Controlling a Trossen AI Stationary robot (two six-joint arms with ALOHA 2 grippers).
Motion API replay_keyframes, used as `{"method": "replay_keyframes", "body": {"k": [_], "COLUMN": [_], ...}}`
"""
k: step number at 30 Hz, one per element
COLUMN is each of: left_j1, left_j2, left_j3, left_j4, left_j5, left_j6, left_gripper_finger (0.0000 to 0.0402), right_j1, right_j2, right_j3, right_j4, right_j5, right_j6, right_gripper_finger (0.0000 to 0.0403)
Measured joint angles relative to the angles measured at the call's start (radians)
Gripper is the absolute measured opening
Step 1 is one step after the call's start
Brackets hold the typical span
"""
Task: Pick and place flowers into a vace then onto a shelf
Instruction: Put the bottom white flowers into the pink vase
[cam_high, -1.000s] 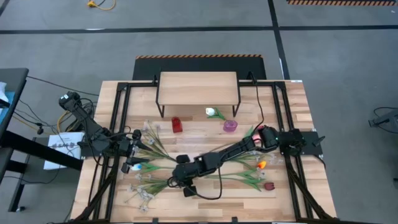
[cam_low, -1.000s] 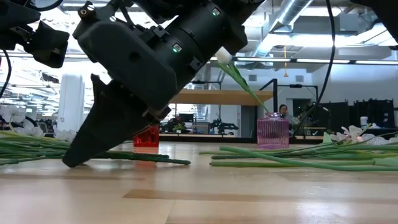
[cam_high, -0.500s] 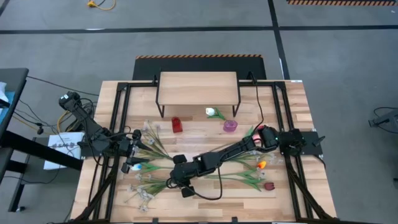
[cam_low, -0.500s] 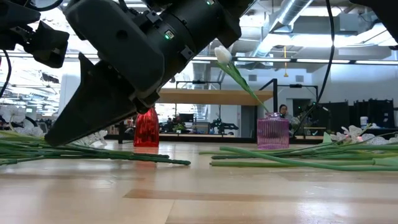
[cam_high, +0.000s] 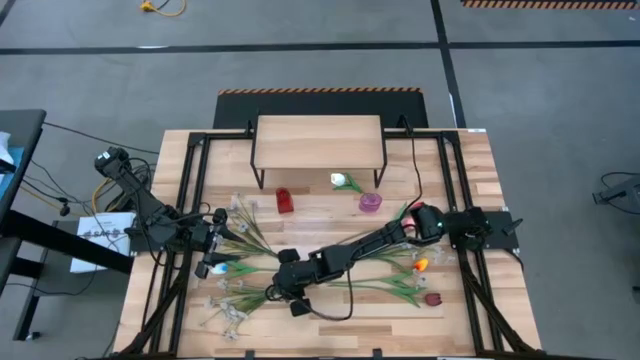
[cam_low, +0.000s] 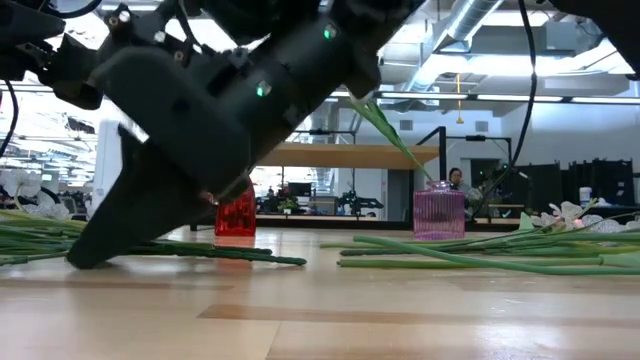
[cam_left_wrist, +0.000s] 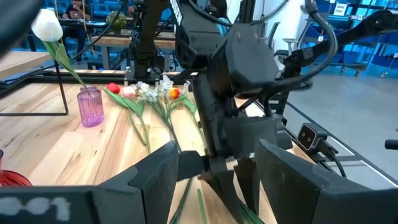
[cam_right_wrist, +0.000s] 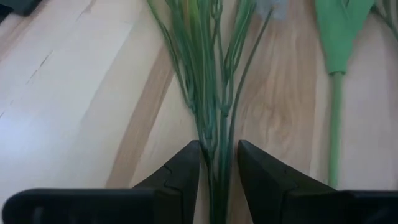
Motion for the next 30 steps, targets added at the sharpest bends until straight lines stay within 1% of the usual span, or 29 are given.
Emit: {"method": "replay_keyframes", "body": {"k": [3,5,9,11,15,22,28,30], "left_j1": [0.000,0.000,0.000,0.000,0.000,0.000,0.000,0.000], "left_j2": [0.000,0.000,0.000,0.000,0.000,0.000,0.000,0.000], "left_j3": [0.000,0.000,0.000,0.000,0.000,0.000,0.000,0.000], "left_j4": [-0.002,-0.002,-0.002,-0.002,-0.002,-0.002,-0.001,-0.001], "left_j5": [0.000,0.000,0.000,0.000,0.000,0.000,0.000,0.000], "left_j6": [0.000,0.000,0.000,0.000,0.000,0.000,0.000,0.000], "left_gripper_finger": [0.0204,0.0204,0.0204,0.0204,0.0204,0.0204,0.0204,0.0204], "right_j1": [0.000,0.000,0.002,0.005,0.015,0.064,0.128,0.151], "right_j2": [0.002,0.002,-0.008,-0.020,-0.057,-0.173,-0.309,-0.361], "right_j3": [-0.001,-0.002,-0.005,-0.006,-0.009,-0.009,-0.007,-0.007], "right_j4": [0.001,0.002,0.002,-0.017,-0.105,-0.276,-0.396,-0.437], "right_j5": [0.002,0.001,-0.002,-0.002,-0.019,-0.029,-0.070,-0.051], "right_j6": [0.000,0.000,0.009,0.008,-0.007,-0.027,-0.025,-0.010], "right_gripper_finger": [0.0097,0.0084,0.0027,0.0012,0.0012,0.0005,0.0003,0.0003]}}
